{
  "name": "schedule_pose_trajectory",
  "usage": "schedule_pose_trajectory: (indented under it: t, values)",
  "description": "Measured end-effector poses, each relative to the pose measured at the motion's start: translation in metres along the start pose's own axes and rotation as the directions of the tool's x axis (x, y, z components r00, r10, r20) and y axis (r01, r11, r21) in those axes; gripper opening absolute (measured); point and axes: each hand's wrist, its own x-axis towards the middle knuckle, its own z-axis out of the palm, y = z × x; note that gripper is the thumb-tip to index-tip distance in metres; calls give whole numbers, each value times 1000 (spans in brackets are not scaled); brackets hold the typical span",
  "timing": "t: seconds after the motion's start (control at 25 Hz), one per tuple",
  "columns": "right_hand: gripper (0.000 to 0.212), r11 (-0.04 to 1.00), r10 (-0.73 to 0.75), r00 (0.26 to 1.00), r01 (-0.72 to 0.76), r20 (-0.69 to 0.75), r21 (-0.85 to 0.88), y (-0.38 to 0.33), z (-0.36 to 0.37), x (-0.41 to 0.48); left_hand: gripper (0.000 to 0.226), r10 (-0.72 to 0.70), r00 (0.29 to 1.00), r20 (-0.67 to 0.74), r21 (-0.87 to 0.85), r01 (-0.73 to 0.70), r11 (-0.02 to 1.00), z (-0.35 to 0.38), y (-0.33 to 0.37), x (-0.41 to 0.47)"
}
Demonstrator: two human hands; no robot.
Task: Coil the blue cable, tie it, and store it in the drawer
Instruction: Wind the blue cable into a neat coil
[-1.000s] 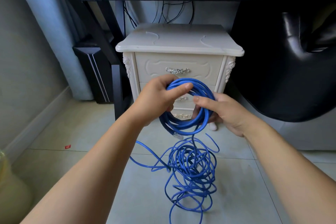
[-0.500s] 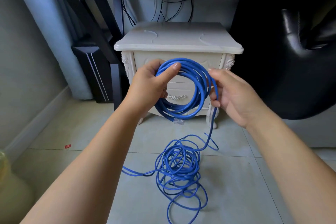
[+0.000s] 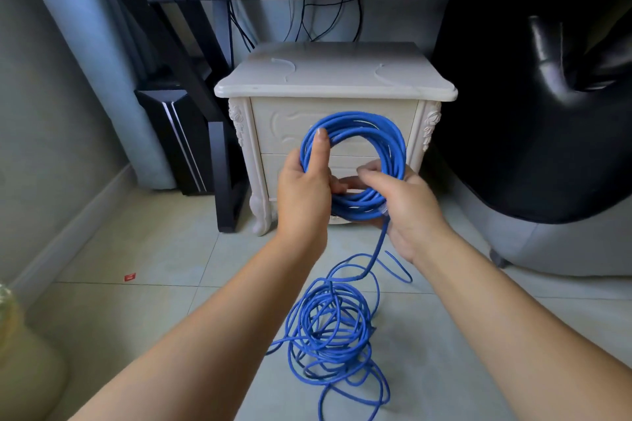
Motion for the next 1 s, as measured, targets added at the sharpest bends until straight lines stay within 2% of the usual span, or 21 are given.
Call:
schedule_pose_trajectory:
  t: [0.08, 0.24, 0.32, 0.4, 0.48, 0.56, 0.6, 0.68, 0.72, 0.8, 0.84, 0.92, 1.0]
  values:
    - [7, 994, -70, 997, 67, -34, -81, -1, -3, 5, 38, -32, 998, 62, 98, 26, 995, -2, -3, 1]
    - [27, 939, -162, 984, 132, -69, -318, -6, -10, 9, 36, 16, 993, 115, 306, -50, 951, -10, 1, 8]
    - [29, 866, -222, 974, 180, -35, -467, -10, -14, 7, 35, 57, 981, 183, 363, -121, 924, -17, 3, 13]
    - [28, 746, -243, 969, 221, 53, -629, -14, -15, 5, 30, 76, 940, 333, 339, -195, 920, -22, 6, 20]
    - [22, 644, -231, 965, 245, 121, -725, -13, -15, 3, 34, 94, 870, 483, 469, -348, 812, -25, 8, 23]
    - [11, 575, -263, 952, 283, 154, -768, -11, -13, 3, 30, 111, 861, 496, 567, -418, 709, -25, 6, 22]
    - [5, 560, -293, 944, 300, 154, -772, -12, -13, 3, 29, 119, 879, 462, 582, -402, 707, -24, 5, 22]
    - [6, 609, -315, 940, 309, 135, -730, -15, -13, 3, 35, 131, 915, 381, 560, -341, 755, -22, 1, 25]
    - [10, 689, -276, 953, 288, 126, -665, -18, -14, 2, 38, 130, 932, 338, 544, -306, 781, -22, -2, 28]
    - [23, 868, -113, 984, 165, 137, -469, -23, -17, 4, 45, 129, 959, 254, 533, -250, 808, -21, -5, 32]
    - [35, 918, -8, 987, 70, 159, -391, -26, -19, 5, 48, 127, 968, 215, 526, -224, 820, -22, -6, 34]
    - [62, 947, 159, 956, -76, 247, -313, -25, -27, 8, 49, 112, 983, 142, 490, -168, 855, -24, -7, 36]
    - [78, 954, 236, 883, -130, 405, -271, -20, -35, 10, 43, 71, 995, 70, 443, -95, 892, -27, -4, 38]
